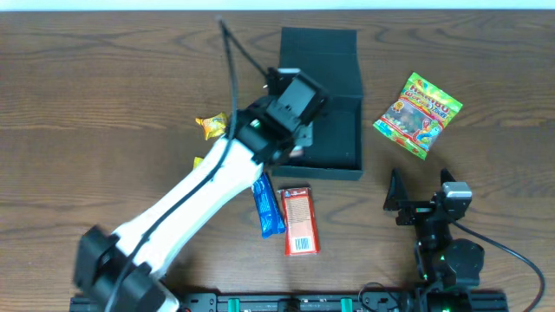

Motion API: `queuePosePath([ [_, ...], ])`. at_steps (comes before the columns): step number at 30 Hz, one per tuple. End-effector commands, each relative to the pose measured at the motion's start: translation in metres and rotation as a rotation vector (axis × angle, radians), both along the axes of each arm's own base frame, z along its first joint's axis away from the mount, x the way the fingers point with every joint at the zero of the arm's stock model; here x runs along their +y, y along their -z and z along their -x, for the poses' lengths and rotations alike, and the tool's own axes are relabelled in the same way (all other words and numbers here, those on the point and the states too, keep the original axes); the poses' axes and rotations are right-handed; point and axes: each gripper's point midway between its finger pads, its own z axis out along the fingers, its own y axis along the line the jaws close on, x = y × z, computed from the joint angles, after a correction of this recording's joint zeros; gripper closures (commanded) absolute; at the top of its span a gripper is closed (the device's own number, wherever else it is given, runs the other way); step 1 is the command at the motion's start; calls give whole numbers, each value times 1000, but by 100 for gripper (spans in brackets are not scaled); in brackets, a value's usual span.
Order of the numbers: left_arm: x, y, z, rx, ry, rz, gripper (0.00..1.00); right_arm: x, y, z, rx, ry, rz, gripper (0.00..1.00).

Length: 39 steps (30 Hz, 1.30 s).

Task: Pack container
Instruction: 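Carry the Pringles can into the black box with the left gripper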

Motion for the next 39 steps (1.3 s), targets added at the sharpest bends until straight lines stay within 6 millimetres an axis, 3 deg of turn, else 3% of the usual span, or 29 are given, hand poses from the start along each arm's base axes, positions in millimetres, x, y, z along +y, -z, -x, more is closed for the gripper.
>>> queuePosePath([
  [1, -22, 8, -15, -7, 59, 2, 50, 0, 0, 0, 0, -3, -11, 1],
  [5, -41, 24, -29, -11, 73, 4, 49, 0, 0, 0, 0, -3, -11, 1],
  [11, -64, 50, -33, 32, 113, 34, 44, 0, 0, 0, 0, -3, -11, 1],
  [15, -65, 60, -34, 47, 114, 21, 42, 0, 0, 0, 0, -3, -11, 1],
  [29, -68, 62, -34, 43, 115, 24, 40, 0, 0, 0, 0, -3, -11, 1],
  [39, -67, 95, -34, 82, 106, -34, 40, 0, 0, 0, 0, -3, -11, 1],
])
